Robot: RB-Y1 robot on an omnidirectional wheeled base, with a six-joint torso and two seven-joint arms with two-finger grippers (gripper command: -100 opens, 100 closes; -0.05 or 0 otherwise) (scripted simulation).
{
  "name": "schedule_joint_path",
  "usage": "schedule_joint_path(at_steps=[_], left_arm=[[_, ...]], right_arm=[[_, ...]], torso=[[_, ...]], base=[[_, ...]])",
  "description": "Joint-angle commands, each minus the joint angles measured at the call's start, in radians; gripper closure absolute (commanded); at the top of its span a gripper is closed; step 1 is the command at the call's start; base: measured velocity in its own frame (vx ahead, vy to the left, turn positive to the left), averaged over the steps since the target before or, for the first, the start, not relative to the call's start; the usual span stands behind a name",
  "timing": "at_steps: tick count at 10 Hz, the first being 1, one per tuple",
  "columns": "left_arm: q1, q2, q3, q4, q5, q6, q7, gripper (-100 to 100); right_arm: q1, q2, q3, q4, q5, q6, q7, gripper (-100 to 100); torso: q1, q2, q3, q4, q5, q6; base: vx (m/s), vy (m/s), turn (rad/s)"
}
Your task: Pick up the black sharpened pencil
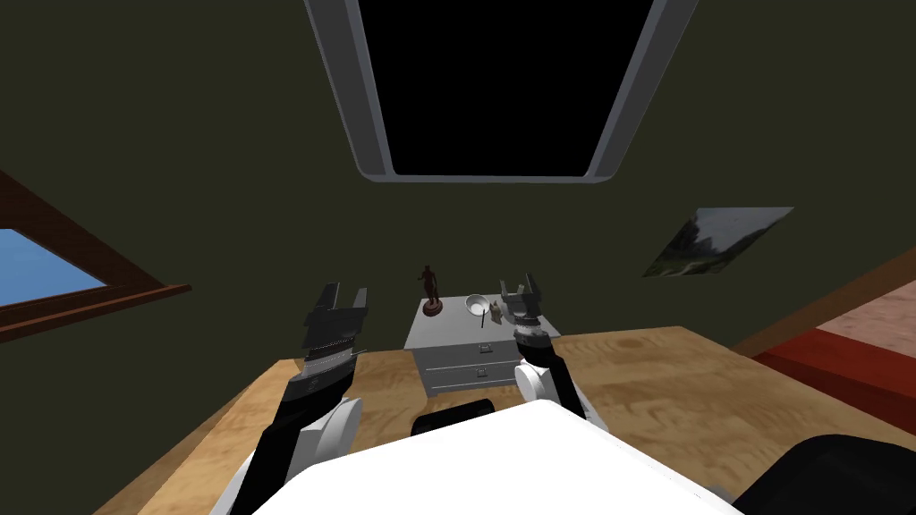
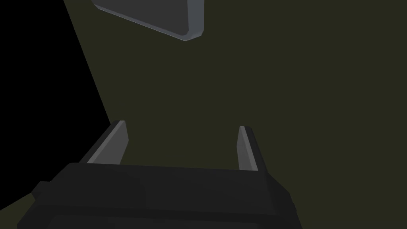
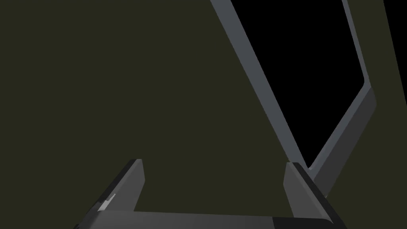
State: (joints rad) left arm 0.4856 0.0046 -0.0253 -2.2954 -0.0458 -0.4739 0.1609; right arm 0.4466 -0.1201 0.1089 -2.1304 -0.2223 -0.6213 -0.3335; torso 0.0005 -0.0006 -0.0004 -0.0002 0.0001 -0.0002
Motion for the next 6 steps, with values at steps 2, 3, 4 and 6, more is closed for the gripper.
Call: schedule_joint_path(at_steps=[2, 3, 4, 6], left_arm=[[0.0, 0.0, 0.0, 0.0, 0.0, 0.0, 0.0, 0], [0.0, 0.0, 0.0, 0.0, 0.0, 0.0, 0.0, 0], [0.0, 0.0, 0.0, 0.0, 0.0, 0.0, 0.0, 0], [0.0, 0.0, 0.0, 0.0, 0.0, 0.0, 0.0, 0]], right_arm=[[-0.012, -0.011, 0.016, 0.049, -0.044, -0.013, -0.07, -100], [-0.025, -0.016, 0.026, 0.078, -0.072, -0.021, -0.097, -100], [-0.025, -0.016, 0.026, 0.085, -0.072, -0.021, -0.116, -100], [-0.038, -0.022, 0.035, 0.123, -0.102, -0.028, -0.159, -100]], torso=[[0.0, 0.0, 0.0, 0.0, 0.0, 0.0], [0.0, 0.0, 0.0, 0.0, 0.0, 0.0], [0.0, 0.0, 0.0, 0.0, 0.0, 0.0], [0.0, 0.0, 0.0, 0.0, 0.0, 0.0]], base=[[0.003, 0.007, 0.031], [0.003, 0.009, 0.066], [0.004, 0.005, 0.025], [0.004, 0.005, 0.034]])
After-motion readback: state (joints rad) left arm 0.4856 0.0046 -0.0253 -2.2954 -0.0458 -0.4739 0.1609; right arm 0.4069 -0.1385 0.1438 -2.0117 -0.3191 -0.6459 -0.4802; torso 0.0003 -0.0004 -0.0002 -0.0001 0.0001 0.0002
